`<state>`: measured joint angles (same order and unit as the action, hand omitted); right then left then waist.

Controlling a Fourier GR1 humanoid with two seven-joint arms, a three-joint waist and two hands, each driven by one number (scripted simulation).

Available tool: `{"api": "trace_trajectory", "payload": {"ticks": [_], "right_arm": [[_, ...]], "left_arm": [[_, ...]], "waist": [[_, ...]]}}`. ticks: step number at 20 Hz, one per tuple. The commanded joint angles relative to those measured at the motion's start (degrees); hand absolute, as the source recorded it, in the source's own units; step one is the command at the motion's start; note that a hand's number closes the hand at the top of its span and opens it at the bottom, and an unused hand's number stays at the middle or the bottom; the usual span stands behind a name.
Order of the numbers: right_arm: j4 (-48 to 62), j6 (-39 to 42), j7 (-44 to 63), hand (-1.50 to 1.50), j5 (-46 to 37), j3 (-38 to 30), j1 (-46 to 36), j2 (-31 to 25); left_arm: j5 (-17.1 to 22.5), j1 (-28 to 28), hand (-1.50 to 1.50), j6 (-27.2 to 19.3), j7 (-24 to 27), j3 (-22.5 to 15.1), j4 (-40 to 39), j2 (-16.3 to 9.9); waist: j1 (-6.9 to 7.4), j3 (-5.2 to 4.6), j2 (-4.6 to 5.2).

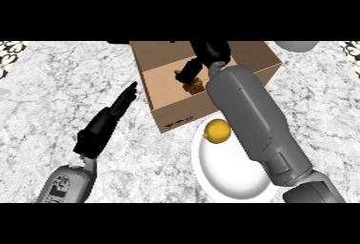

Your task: Pick the croissant from the plate and place it in the cardboard box

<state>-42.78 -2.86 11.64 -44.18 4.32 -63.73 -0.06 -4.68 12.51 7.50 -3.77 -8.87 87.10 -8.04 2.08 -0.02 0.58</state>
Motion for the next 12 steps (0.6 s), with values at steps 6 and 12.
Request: {"api": "trace_trajectory", "payload": {"ticks": [6,12], "right_arm": [[3.6,-9.7,-11.9,-1.5,14.5,-10.5,-0.4,0.1],[0.9,-5.4,-20.2,-1.5,26.0,-21.5,3.1,-2.4]], "left_arm": [[0.1,2.7,0.0,0.6,-0.4,0.8,-2.0,0.5],[0.4,-1.6,0.0,0.7,-0.3,1.6,1.1,-0.8]], "waist": [[-0.27,0.08,0.19],[-1.02,0.09,-0.21]]}}
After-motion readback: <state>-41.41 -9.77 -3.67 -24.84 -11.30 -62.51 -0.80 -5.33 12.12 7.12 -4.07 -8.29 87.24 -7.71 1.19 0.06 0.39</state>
